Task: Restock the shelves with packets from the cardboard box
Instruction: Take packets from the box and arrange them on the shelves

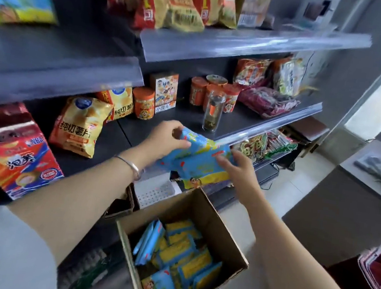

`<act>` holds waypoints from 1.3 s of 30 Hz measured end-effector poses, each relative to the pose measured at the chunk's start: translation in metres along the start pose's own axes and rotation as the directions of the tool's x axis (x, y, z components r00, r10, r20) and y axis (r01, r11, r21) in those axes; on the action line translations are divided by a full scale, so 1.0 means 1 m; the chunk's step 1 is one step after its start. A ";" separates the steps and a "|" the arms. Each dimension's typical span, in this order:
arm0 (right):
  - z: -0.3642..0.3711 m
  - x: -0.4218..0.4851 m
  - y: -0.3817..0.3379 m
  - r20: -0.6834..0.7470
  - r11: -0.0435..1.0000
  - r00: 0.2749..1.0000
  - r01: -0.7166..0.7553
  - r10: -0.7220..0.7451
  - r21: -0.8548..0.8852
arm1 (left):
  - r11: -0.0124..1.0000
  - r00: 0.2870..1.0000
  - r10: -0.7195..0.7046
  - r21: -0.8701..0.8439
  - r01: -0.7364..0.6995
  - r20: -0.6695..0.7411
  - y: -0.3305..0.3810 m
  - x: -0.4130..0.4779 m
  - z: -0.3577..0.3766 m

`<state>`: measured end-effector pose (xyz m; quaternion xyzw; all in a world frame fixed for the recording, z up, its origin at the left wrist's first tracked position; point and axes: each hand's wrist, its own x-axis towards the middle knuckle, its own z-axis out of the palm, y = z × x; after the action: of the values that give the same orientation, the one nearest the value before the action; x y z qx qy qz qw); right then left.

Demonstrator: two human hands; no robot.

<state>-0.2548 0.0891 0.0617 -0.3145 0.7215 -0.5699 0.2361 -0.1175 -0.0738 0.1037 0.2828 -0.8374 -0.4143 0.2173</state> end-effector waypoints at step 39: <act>0.385 0.191 -0.303 0.141 0.945 0.966 0.173 -0.218 0.278 | 0.571 0.933 0.096 0.787 0.234 -0.347 -0.068 0.046 -0.471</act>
<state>-0.0612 -0.3547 0.2676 -0.3979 0.5817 -0.6525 0.2783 0.1502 -0.4070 0.3191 0.4530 -0.8681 0.0687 0.1911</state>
